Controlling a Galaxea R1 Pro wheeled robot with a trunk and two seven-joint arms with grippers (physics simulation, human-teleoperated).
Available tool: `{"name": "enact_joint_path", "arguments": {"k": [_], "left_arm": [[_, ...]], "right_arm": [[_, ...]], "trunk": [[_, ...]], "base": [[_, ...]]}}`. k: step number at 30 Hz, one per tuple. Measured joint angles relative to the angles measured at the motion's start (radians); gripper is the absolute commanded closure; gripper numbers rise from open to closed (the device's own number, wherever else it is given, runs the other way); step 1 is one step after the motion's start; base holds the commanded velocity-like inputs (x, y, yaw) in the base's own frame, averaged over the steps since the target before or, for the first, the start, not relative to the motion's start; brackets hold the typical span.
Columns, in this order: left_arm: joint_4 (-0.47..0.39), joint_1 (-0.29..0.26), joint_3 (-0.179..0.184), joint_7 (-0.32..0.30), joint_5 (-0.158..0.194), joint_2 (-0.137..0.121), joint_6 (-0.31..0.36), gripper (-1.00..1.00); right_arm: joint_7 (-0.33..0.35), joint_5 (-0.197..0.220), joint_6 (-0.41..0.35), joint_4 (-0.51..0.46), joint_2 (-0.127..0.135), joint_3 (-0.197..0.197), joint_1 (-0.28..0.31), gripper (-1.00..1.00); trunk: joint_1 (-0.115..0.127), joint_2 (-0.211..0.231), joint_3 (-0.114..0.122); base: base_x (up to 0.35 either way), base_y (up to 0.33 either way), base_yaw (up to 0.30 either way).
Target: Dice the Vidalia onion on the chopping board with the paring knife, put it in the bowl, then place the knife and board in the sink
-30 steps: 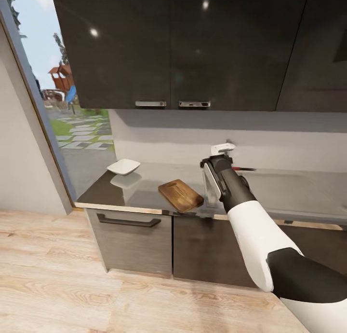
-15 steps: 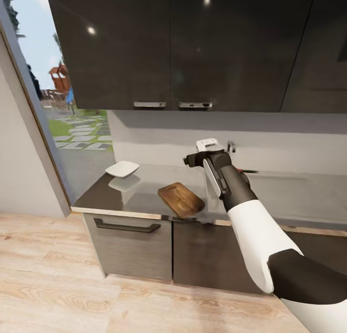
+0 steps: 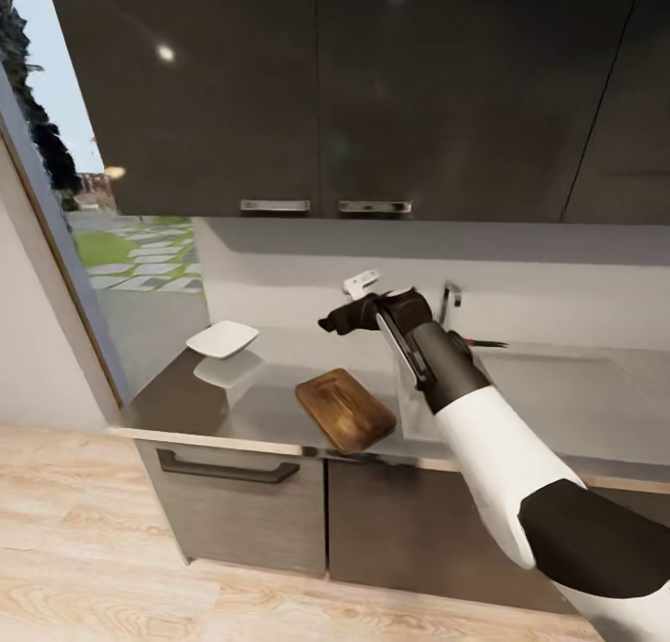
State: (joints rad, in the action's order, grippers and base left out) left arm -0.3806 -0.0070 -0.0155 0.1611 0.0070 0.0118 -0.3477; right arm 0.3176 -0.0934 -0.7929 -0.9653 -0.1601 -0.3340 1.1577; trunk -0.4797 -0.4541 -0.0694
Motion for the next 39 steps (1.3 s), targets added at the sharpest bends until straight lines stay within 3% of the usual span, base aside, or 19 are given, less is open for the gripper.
{"name": "enact_joint_path", "arguments": {"k": [2, 4, 8, 16, 33, 39], "left_arm": [[0.000, 0.000, 0.000, 0.001, 0.000, 0.000, 0.000, -1.00], [0.000, 0.000, 0.000, 0.002, 0.000, -0.001, 0.000, -1.00], [0.000, 0.000, 0.000, 0.003, 0.000, -0.001, 0.000, -1.00], [0.000, 0.000, 0.000, 0.003, 0.000, -0.001, -0.001, -1.00], [-0.001, 0.000, 0.000, 0.004, 0.000, 0.000, 0.000, -1.00], [-0.002, 0.000, -0.001, 0.005, 0.000, 0.000, 0.000, -1.00]], "right_arm": [[0.063, -0.011, 0.000, 0.000, 0.013, -0.034, 0.000, -1.00], [0.180, -0.038, 0.001, -0.001, 0.027, -0.074, 0.000, -1.00], [0.234, -0.074, 0.001, -0.001, 0.032, -0.085, 0.000, -1.00], [0.249, -0.088, 0.001, -0.001, 0.067, -0.088, 0.000, -1.00], [0.250, -0.087, 0.001, 0.000, 0.068, -0.093, 0.000, -1.00], [0.250, -0.086, 0.001, 0.000, 0.067, -0.094, 0.000, -1.00]], "trunk": [[0.000, 0.000, 0.000], [0.000, 0.000, 0.000], [0.000, 0.000, 0.000], [0.000, 0.000, -0.002], [-0.001, 0.000, -0.019], [-0.001, 0.000, -0.026]], "base": [[0.230, -0.246, 0.000], [0.198, -0.271, 0.000], [0.180, -0.230, 0.000], [0.054, -0.064, 0.102], [0.001, -0.044, 0.228], [0.000, -0.244, 0.222]]}}
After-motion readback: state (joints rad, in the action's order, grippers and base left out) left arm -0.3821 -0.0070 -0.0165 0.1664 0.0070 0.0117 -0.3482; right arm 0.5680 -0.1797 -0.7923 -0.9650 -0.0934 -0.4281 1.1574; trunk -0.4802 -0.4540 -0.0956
